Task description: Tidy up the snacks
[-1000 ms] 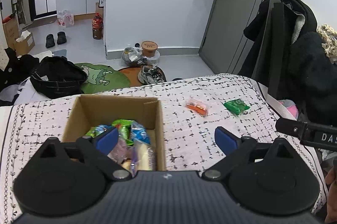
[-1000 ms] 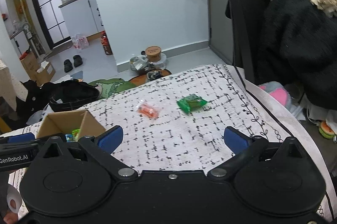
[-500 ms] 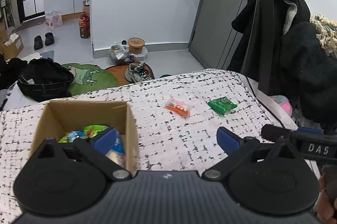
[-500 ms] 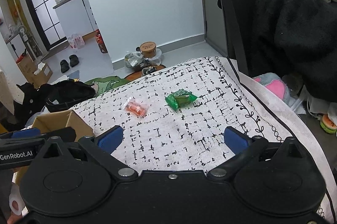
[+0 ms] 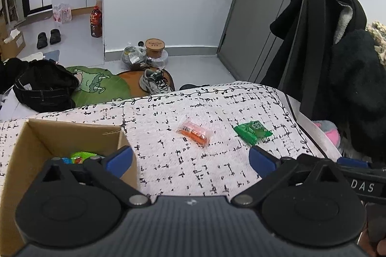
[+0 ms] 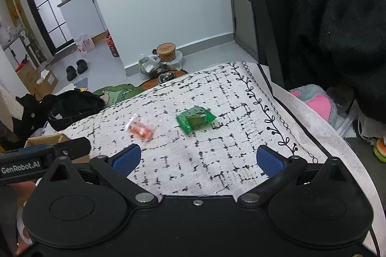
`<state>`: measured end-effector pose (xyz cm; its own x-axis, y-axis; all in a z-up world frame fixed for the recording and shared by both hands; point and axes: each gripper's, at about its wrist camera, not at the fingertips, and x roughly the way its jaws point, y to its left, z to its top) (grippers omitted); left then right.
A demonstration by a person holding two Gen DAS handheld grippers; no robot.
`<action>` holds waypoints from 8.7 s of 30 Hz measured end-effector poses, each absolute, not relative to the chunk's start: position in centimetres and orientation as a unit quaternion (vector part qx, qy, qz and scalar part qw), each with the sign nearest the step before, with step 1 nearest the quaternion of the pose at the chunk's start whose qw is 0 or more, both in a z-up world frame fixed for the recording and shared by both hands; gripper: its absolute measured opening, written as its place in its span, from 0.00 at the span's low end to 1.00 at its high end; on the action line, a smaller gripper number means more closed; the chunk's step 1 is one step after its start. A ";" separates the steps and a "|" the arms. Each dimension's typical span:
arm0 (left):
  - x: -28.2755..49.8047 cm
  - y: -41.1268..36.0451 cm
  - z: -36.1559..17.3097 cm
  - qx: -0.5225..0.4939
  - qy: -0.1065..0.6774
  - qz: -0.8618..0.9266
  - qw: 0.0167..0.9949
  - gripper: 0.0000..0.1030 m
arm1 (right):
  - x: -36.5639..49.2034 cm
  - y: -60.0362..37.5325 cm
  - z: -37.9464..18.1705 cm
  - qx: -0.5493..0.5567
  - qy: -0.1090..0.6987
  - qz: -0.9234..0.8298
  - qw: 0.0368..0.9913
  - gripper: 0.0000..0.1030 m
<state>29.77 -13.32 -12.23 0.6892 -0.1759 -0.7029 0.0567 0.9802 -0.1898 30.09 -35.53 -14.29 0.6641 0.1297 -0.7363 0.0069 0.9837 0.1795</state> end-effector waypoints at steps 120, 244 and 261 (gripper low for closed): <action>24.5 -4.7 -8.1 -0.094 0.354 0.034 0.930 0.18 | 28.4 -26.7 -11.0 0.133 0.323 0.055 0.935 0.32; 4.0 -6.2 2.1 -0.047 0.381 -0.018 0.923 0.94 | 9.1 -36.5 0.2 0.068 0.375 0.159 0.911 1.00; 4.1 -6.1 1.1 -0.061 0.396 -0.022 0.916 0.94 | 9.0 -36.4 0.0 0.066 0.385 0.166 0.905 1.00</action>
<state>4.09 -6.15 1.10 0.6851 -0.0885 -0.7231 -0.0076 0.9917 -0.1285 9.02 -36.45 0.05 0.6479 0.3514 -0.6758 -0.2492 0.9362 0.2479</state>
